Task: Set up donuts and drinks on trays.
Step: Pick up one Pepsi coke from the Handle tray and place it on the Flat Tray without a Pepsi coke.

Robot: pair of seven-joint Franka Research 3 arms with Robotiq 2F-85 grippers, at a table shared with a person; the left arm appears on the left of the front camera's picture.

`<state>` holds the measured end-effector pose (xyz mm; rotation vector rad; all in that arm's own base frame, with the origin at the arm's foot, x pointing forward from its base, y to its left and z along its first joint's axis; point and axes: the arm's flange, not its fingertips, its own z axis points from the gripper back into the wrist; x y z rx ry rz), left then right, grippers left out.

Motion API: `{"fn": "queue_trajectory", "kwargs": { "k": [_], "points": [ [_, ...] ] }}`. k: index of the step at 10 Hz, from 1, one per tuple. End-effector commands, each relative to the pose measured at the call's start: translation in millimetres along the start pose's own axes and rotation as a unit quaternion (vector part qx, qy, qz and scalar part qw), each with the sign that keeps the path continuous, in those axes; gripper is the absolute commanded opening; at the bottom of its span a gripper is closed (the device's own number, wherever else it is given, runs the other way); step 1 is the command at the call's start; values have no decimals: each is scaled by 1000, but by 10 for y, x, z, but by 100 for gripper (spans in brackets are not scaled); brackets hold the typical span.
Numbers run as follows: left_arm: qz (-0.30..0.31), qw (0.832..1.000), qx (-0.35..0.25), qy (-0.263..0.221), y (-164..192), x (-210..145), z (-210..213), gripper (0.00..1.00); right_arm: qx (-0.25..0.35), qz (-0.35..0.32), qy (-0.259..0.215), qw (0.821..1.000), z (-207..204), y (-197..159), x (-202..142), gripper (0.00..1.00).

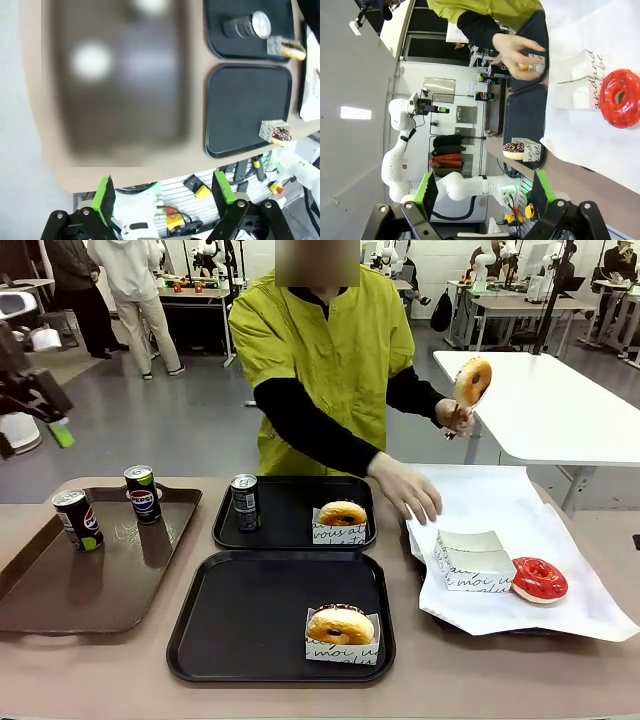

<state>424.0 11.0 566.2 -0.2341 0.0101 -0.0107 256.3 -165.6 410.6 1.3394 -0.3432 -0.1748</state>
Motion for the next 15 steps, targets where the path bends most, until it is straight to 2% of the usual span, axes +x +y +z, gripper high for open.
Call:
{"fn": "queue_trajectory", "kwargs": {
  "k": [1, 2, 4, 7, 8, 9, 10, 15],
  "points": [
    [-16, 999, 39, -10, 30, 137, -74, 100, 7, 5, -5, 1000, -13, 1, 14, 100],
    [-7, 998, 66, -21, 98, 149, -177, 100, 7, 5, -5, 1000, -13, 1, 14, 100],
    [6, 991, 128, -30, 157, 486, -455, 100, 7, 5, -5, 1000, -13, 1, 14, 100],
    [16, 994, 107, -35, 281, 673, -808, 100, 7, 5, -5, 1000, -13, 1, 14, 100],
    [24, 993, 105, -50, 335, 718, -886, 100, 7, 5, -5, 1000, -13, 1, 14, 100],
    [16, 994, 92, -52, 282, 727, -865, 100, 7, 5, -5, 1000, -13, 1, 14, 100],
    [9, 993, 112, -31, 302, 719, -870, 100, 7, 5, -5, 1000, -13, 1, 14, 100],
    [11, 994, 108, -35, 307, 749, -896, 100, 7, 5, -5, 1000, -13, 1, 14, 100]
  ]
}}
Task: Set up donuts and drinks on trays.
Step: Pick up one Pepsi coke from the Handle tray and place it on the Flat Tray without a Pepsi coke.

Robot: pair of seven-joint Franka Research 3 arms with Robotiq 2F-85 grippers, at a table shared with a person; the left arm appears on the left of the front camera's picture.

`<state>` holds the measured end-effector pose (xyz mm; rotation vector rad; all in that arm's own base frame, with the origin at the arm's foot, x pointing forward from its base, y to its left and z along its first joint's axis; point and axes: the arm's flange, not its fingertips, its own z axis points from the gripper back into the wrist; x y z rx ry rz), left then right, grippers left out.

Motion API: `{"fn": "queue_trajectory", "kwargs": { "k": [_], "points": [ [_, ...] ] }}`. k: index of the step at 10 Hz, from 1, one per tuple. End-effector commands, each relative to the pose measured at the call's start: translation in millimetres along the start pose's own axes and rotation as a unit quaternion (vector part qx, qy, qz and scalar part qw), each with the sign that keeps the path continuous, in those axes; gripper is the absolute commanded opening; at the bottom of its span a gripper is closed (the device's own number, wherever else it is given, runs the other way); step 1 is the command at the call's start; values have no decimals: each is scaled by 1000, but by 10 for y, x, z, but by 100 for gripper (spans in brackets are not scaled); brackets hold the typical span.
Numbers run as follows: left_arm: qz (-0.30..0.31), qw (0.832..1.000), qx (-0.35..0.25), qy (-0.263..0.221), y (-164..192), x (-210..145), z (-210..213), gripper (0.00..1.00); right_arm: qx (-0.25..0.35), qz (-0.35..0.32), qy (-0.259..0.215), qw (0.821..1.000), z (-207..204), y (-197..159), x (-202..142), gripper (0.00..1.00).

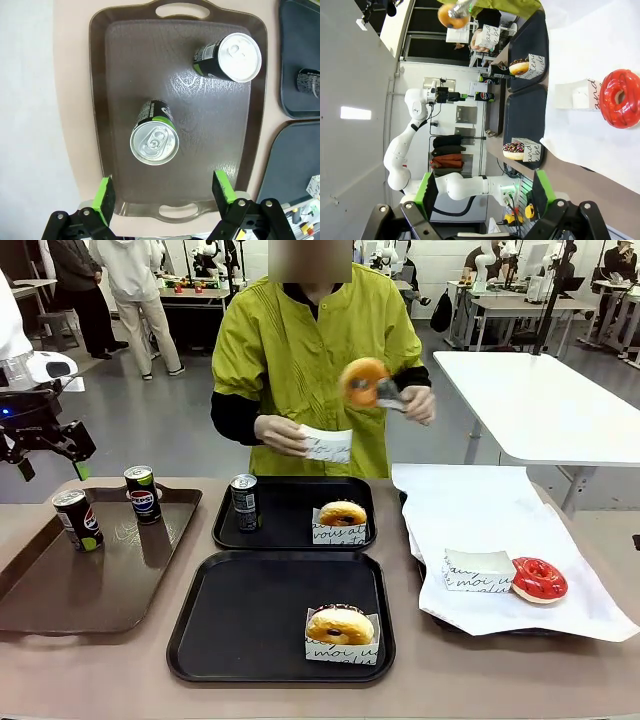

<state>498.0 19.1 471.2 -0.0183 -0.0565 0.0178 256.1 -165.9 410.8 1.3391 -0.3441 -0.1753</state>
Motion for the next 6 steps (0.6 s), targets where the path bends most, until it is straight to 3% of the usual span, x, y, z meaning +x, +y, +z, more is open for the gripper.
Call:
{"fn": "queue_trajectory", "kwargs": {
  "k": [1, 4, 6],
  "points": [
    [-16, 999, 0, -33, 66, 65, -118, 100, 7, 5, -5, 1000, -16, 0, 14, 100],
    [-6, 998, 8, -56, 165, 141, -395, 100, 7, 5, -5, 1000, -16, 0, 14, 100],
    [-15, 999, 18, -34, 175, 232, -510, 100, 7, 5, -5, 1000, -16, 0, 14, 100]
  ]
}}
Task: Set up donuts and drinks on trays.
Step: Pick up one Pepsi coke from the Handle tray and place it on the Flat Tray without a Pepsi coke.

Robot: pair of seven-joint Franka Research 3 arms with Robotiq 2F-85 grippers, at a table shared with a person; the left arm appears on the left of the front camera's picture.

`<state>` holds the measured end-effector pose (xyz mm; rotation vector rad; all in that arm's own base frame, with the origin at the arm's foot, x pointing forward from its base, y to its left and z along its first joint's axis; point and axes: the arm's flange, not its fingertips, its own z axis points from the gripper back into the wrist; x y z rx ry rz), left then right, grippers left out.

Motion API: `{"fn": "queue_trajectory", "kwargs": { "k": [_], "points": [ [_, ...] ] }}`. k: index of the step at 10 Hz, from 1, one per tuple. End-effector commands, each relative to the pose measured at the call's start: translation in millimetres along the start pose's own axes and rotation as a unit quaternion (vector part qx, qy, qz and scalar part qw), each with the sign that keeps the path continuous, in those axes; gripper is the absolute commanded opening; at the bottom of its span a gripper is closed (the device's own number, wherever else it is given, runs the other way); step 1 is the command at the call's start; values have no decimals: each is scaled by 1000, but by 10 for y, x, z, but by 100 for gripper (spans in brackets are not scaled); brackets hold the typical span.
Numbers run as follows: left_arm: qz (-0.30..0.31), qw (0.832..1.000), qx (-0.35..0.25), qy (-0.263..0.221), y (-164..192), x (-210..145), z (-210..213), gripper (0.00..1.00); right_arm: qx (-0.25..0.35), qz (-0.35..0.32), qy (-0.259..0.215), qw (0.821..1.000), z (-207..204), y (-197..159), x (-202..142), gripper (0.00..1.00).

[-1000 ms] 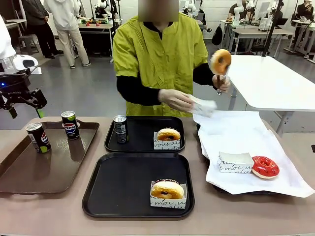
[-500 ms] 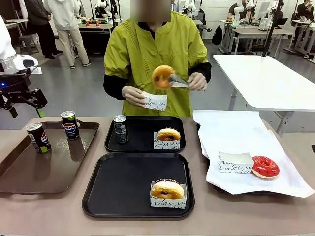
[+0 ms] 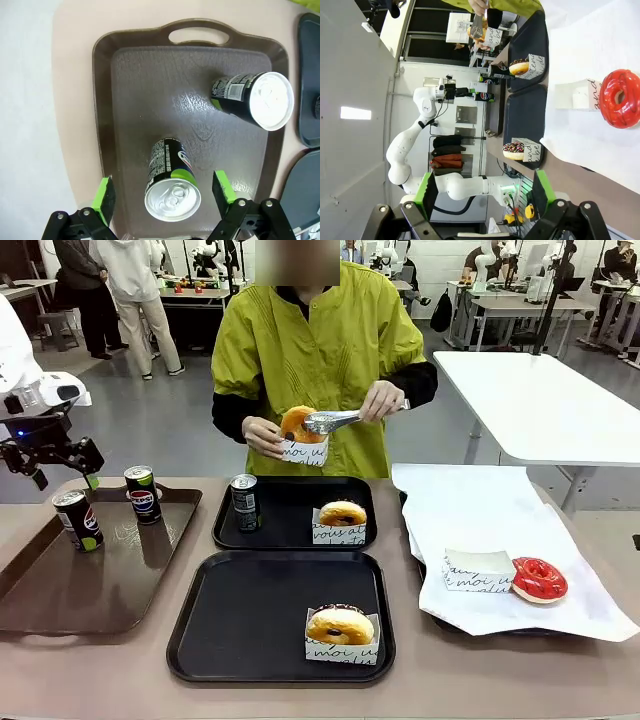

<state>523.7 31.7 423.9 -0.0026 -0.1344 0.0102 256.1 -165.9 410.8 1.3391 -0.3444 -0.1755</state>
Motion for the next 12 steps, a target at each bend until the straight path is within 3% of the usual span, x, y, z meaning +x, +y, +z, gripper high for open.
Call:
{"fn": "queue_trajectory", "kwargs": {
  "k": [1, 12],
  "points": [
    [-10, 1000, 7, 9, 71, -64, -92, 100, 7, 5, -4, 1000, -17, 0, 15, 100],
    [-39, 998, 2, 54, -35, -105, -494, 100, 7, 5, -4, 1000, -17, 0, 15, 100]
  ]
}}
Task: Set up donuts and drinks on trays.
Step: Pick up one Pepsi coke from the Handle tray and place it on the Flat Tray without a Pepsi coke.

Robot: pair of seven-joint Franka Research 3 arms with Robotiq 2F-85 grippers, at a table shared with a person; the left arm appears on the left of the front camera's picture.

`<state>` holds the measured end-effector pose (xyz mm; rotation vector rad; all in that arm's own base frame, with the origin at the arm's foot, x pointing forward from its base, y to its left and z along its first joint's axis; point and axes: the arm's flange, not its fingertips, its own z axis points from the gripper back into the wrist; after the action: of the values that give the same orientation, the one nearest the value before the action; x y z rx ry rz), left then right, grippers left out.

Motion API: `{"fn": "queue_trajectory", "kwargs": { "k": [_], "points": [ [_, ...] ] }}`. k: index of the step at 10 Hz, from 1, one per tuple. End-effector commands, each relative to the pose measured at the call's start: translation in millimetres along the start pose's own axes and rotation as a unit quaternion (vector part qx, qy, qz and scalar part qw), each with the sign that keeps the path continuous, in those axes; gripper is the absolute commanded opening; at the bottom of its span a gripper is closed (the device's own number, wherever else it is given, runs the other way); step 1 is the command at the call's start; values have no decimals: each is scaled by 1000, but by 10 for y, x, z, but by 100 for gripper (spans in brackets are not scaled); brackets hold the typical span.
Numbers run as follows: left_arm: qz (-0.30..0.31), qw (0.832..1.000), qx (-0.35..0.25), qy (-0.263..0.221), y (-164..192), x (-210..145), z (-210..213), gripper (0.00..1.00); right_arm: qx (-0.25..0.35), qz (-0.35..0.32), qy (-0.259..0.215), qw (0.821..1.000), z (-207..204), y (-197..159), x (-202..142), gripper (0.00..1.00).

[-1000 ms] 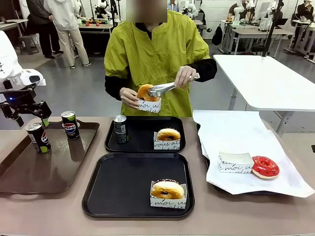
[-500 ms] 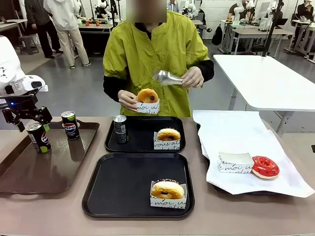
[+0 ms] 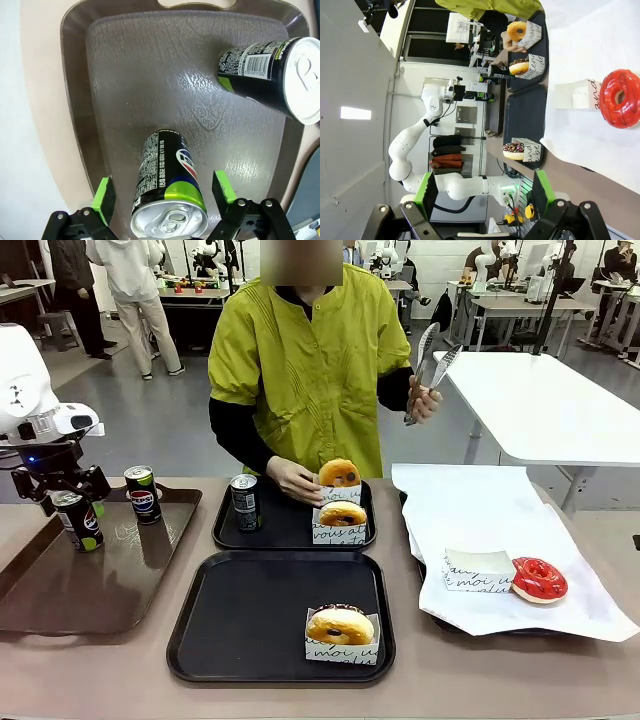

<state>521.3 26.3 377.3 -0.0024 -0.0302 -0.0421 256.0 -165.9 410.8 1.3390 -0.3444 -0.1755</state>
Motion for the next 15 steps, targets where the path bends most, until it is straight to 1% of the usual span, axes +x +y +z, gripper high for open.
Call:
{"fn": "queue_trajectory", "kwargs": {
  "k": [1, 2, 3, 4, 5, 6, 8, 9, 11, 13, 14, 15],
  "points": [
    [-11, 1000, 1, 3, 11, -45, -57, 100, 7, 5, -4, 1000, -17, 0, 15, 100],
    [-13, 1000, -2, 4, 14, -46, -49, 100, 7, 5, -4, 1000, -17, 0, 15, 100],
    [-14, 1000, -13, 7, 16, -55, -49, 61, 7, 5, -4, 1000, -17, 0, 15, 100],
    [-12, 1000, -14, 14, 12, -78, -62, 44, 7, 5, -4, 1000, -17, 0, 15, 100],
    [-11, 1000, -15, 22, 12, -70, -64, 5, 7, 5, -4, 1000, -17, 0, 15, 100],
    [-10, 1000, -12, 22, 14, -76, -60, 0, 7, 5, -4, 1000, -17, 0, 15, 100],
    [-10, 1000, -8, 22, 22, -68, -56, 0, 7, 5, -4, 1000, -17, 0, 15, 100],
    [-8, 1000, -8, 22, 22, -73, -59, 8, 7, 5, -4, 1000, -17, 0, 15, 100],
    [-12, 1000, -6, 18, 25, -69, -35, 0, 7, 5, -4, 1000, -17, 0, 15, 100],
    [-15, 1000, -5, 19, 32, -72, -31, 0, 7, 5, -4, 1000, -17, 0, 15, 100],
    [-18, 1000, -7, 21, 30, -74, -21, 2, 7, 5, -4, 1000, -17, 0, 15, 100],
    [-27, 998, -6, 54, 1, -116, 89, 2, 7, 5, -4, 1000, -17, 0, 15, 100]
  ]
}}
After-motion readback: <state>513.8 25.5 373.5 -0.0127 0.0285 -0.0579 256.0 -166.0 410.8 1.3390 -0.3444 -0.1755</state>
